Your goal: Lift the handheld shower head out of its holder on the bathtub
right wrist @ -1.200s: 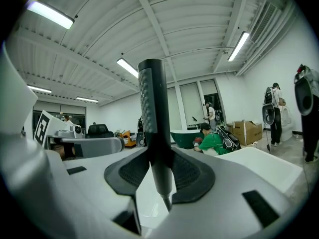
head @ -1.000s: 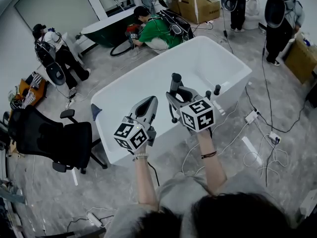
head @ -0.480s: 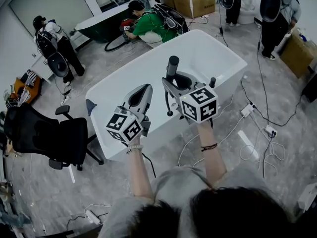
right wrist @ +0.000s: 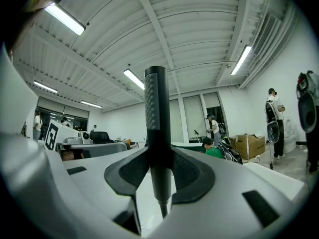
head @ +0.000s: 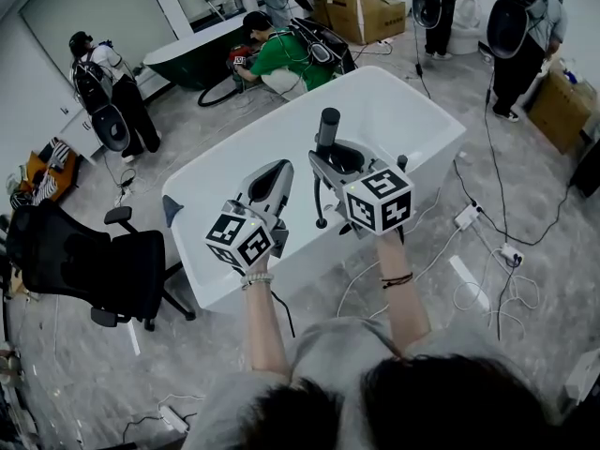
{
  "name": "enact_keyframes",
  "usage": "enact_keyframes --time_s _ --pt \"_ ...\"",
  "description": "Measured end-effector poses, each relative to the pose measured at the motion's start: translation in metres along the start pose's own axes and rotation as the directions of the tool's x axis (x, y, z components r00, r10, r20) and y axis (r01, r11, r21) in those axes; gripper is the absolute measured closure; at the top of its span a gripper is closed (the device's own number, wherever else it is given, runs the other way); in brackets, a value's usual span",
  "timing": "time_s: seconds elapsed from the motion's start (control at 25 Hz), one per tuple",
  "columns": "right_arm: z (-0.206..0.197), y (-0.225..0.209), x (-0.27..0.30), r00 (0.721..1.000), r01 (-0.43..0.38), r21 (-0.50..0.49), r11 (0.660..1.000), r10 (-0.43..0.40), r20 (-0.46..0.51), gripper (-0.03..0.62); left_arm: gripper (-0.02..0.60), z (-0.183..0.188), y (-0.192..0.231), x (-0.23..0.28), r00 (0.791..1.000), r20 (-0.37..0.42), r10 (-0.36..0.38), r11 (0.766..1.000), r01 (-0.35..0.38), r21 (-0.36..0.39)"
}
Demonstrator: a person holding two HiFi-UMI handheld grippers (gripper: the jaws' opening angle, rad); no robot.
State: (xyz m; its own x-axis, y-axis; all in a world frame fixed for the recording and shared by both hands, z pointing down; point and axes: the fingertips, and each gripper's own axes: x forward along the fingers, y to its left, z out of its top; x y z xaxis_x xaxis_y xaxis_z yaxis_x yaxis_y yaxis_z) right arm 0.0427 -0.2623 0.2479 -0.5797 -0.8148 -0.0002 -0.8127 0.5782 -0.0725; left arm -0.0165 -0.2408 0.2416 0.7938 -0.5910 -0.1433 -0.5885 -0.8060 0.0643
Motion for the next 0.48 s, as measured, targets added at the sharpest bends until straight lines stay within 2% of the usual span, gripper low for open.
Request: enact_keyframes --time_s 0.48 --pt "-0.0006 0.0031 0.0062 1.0 -0.013 0.011 1.0 0.013 0.007 0.462 0.577 -0.0051 0.0089 -0.0032 1.0 -0.003 0.003 1.0 -0.003 -0.019"
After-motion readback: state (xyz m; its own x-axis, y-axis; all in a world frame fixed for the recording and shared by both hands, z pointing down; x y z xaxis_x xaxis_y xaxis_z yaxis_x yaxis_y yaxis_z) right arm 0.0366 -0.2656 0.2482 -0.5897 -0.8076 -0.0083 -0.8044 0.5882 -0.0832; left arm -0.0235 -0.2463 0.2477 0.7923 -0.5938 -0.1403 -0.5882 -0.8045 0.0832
